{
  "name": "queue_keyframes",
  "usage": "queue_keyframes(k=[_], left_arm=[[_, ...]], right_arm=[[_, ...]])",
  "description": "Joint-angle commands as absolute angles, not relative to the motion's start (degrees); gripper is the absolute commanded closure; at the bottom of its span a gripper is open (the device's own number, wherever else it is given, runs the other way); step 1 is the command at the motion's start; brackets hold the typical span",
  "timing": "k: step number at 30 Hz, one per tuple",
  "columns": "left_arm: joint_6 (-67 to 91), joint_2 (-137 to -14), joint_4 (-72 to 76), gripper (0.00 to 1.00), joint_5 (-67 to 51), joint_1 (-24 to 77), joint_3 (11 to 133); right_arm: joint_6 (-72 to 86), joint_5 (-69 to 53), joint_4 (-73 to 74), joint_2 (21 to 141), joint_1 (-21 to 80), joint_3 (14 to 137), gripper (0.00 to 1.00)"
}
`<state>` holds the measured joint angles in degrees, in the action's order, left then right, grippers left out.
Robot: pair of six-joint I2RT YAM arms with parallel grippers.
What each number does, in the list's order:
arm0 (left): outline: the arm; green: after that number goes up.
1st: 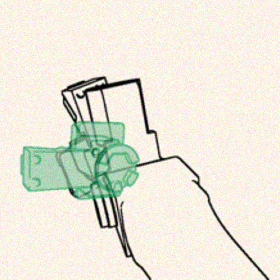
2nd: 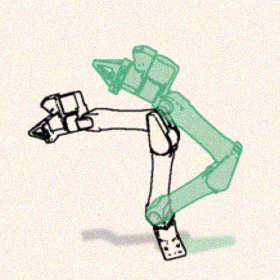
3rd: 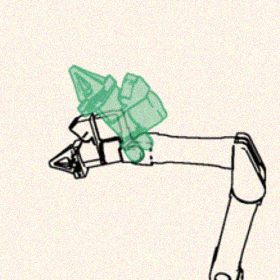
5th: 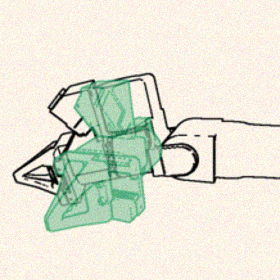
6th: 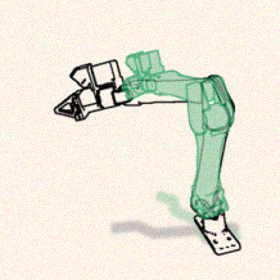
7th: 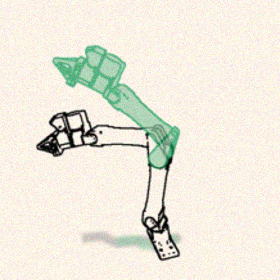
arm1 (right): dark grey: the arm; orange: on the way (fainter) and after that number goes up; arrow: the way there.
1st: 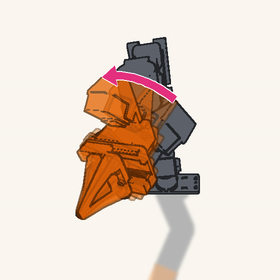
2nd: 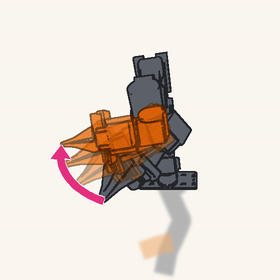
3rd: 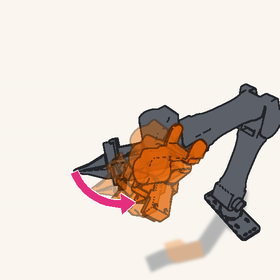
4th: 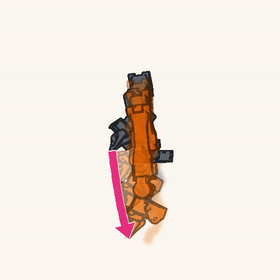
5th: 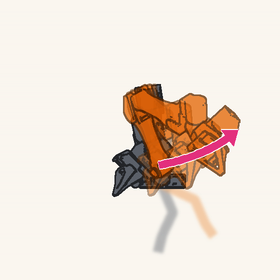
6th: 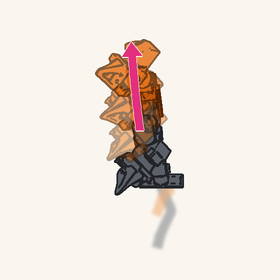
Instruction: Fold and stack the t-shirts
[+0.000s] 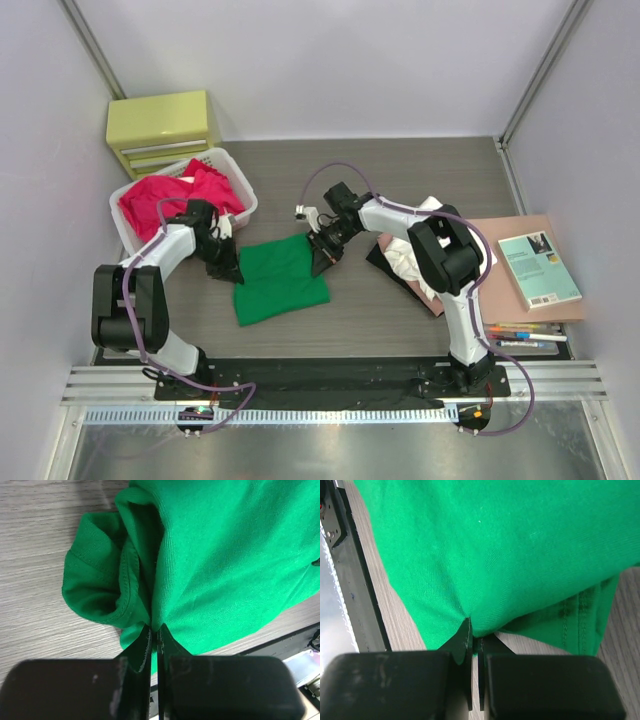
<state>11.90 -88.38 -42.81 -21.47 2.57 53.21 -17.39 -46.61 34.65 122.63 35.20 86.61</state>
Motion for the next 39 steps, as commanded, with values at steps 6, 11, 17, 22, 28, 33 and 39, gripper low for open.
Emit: queue_keyframes(k=[6,11,17,22,28,33,39], left_arm=[[11.0,-86.3,-42.3,1.0,-24.9,2.9,54.1],[7.4,-79.1,-42.7,1.0,-25.4,7.5,54.8],[4.8,-69.8,-41.3,1.0,-22.0,12.4,54.5],[2.3,-68.6,-41.1,1.0,-19.1,14.6,55.5],[0.4,-70.4,-38.7,1.0,-15.4,18.6,60.3],[0.3,-76.0,-38.0,1.0,-15.2,21.6,66.5],[0.3,-84.0,-38.1,1.0,-14.8,27.8,72.1]], right_arm=[[-19.2,-45.4,33.0,116.9,35.5,84.0,0.99],[-20.7,-42.8,32.7,109.5,35.5,79.7,0.99],[-20.5,-38.7,30.3,96.0,35.5,72.7,0.99],[-21.3,-34.8,30.3,90.3,35.3,70.1,0.99],[-21.7,-31.9,30.5,86.2,33.4,68.6,0.99],[-21.8,-30.1,30.5,81.0,31.4,64.5,0.99],[-22.1,-27.9,30.5,76.9,29.5,61.9,0.99]])
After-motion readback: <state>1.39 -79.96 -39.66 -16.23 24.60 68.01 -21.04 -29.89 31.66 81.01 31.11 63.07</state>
